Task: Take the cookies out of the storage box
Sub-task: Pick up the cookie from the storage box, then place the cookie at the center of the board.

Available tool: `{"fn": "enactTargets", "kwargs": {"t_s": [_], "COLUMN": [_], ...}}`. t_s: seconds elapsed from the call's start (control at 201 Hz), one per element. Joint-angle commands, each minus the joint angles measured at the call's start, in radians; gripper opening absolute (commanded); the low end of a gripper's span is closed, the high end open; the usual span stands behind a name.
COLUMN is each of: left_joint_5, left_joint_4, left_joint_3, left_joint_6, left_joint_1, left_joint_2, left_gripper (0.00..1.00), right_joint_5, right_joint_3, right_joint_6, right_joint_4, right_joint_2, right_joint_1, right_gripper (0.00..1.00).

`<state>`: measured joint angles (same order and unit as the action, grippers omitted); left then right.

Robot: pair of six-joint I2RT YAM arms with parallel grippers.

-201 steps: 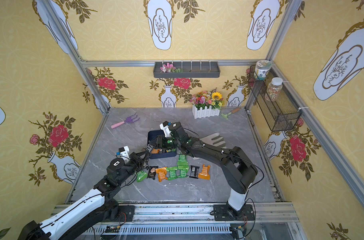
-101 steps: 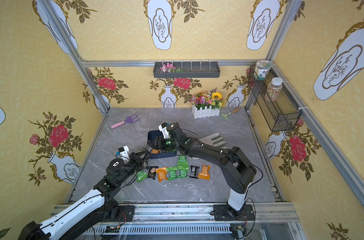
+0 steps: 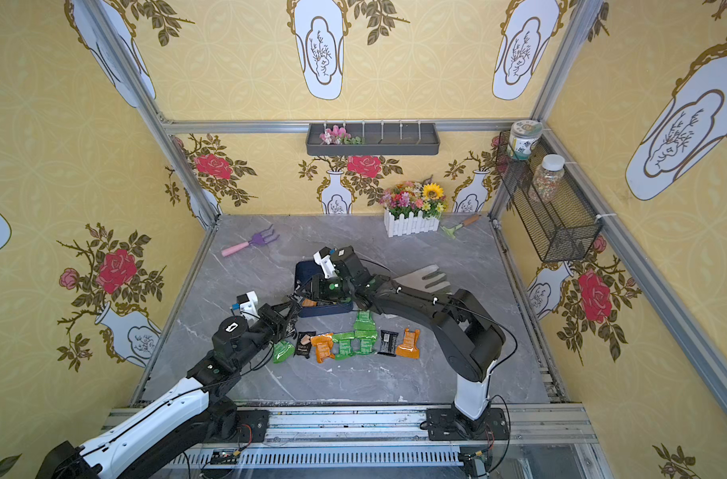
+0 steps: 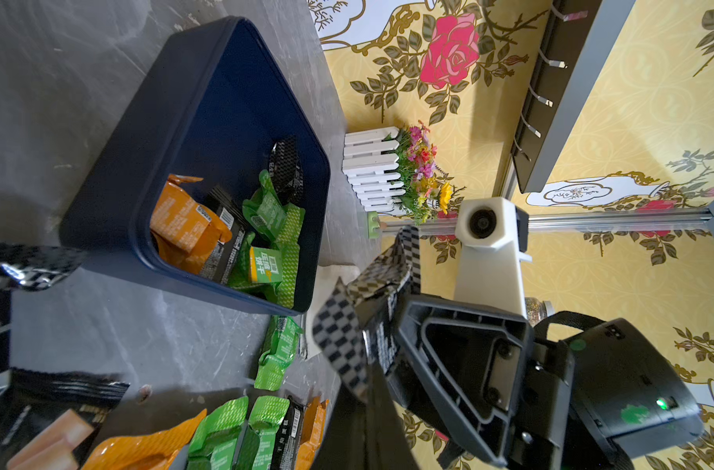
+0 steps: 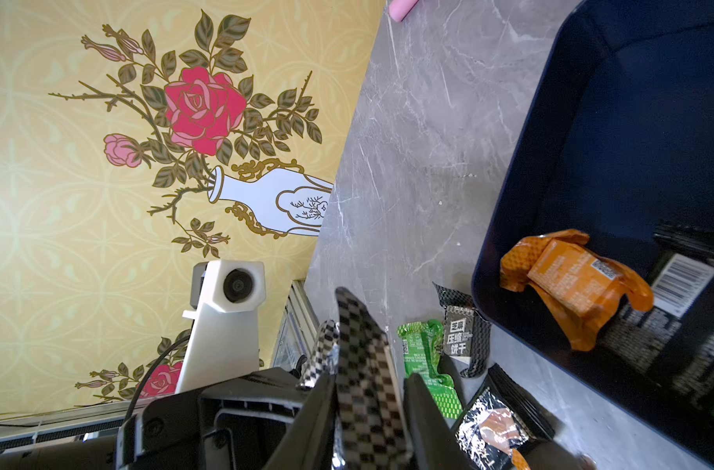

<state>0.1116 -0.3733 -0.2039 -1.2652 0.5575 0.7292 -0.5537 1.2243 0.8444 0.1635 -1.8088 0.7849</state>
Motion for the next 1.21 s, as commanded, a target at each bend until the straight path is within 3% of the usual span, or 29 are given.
{"fn": "enactTargets", "kwargs": {"t_s": [0.0,0.04,0.105,0.269,0.428,0.548,0.677,0.886,1.2], "left_joint_5": [-0.007,-0.017,-0.026,0.001,0.025,0.075,0.101,-0.128,-0.211], "left_joint_4": [-0.049,-0.052,-0.026,0.009,0.040,0.182,0.399,0.541,0.623], "left_joint_3": [0.017,0.015,0.002,0.009,0.011,-0.036,-0.118,-0.178,-0.203], "left_joint_6": [-0.009,-0.008,-0.005,-0.013,-0.022,0.009,0.057,0.173,0.259], "left_joint_1": [-0.001,0.000,-0.001,-0.001,-0.001,-0.006,-0.092,-0.482,-0.726], "left_joint_2": [0.012,0.017,0.017,-0.002,-0.024,-0.059,-0.089,-0.067,-0.057], "left_gripper": [0.00,0.00,0.16,0.41,0.81,0.92,0.94,0.93,0.93], "right_joint_5": [-0.015,-0.015,-0.008,-0.029,-0.030,-0.011,0.039,0.148,0.203], "right_joint_3": [0.011,0.010,-0.003,-0.007,0.009,0.003,-0.031,-0.020,0.062], "right_joint_6": [0.012,0.012,0.014,0.038,0.035,0.003,-0.053,-0.215,-0.288], "right_joint_4": [0.054,0.057,0.071,0.106,0.090,0.041,-0.051,-0.319,-0.418], "right_joint_2": [-0.004,-0.006,-0.006,-0.026,-0.034,-0.011,0.046,0.116,0.050], "right_joint_1": [0.003,0.004,0.003,-0.007,-0.019,-0.029,-0.032,0.016,0.191], "right_gripper": [0.27,0.25,0.24,0.20,0.19,0.19,0.19,0.18,0.18]}}
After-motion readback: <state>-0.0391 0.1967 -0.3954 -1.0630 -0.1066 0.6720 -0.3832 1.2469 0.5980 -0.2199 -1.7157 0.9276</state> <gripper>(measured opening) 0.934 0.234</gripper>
